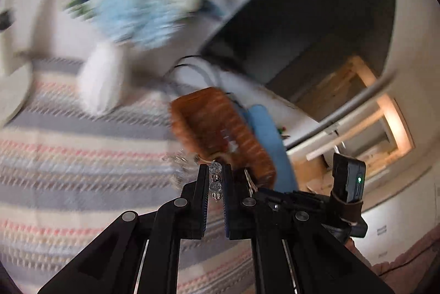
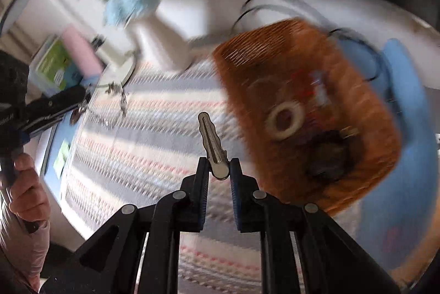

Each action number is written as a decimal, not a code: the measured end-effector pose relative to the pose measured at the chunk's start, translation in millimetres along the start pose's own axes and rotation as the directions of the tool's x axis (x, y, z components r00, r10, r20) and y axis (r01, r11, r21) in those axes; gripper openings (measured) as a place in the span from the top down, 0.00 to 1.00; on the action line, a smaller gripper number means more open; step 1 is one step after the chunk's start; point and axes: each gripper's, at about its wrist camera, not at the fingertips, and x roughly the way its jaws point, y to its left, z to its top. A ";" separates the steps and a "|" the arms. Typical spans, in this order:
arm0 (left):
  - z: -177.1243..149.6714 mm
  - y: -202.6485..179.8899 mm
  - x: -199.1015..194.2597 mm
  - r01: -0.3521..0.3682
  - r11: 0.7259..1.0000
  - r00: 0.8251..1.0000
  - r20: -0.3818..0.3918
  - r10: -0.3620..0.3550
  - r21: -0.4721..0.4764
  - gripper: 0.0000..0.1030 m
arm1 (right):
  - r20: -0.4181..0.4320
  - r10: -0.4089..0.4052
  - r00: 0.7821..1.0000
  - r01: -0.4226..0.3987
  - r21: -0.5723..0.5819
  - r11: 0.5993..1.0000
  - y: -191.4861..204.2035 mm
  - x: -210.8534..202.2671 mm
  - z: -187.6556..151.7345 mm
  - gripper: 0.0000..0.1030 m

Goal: Organize jewelry
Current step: 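Carry the bead chain and hair clip into the wicker basket and open both tools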

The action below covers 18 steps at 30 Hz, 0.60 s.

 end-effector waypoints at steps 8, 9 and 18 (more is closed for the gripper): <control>49.5 -33.5 82.6 0.024 0.994 0.998 -0.058 -0.018 0.108 0.92 | 0.064 -0.085 0.994 0.075 0.144 0.987 -80.1 0.3 53.0 0.83; 53.6 -34.4 94.2 0.020 0.993 0.998 -0.068 -0.013 0.115 0.92 | 0.065 -0.080 0.995 0.068 0.161 0.985 -88.0 6.3 60.9 0.83; 67.9 -18.9 170.6 -0.026 0.992 0.987 -0.153 0.045 0.123 0.92 | -0.006 -0.079 0.997 0.078 0.220 0.972 -112.3 77.1 101.5 0.84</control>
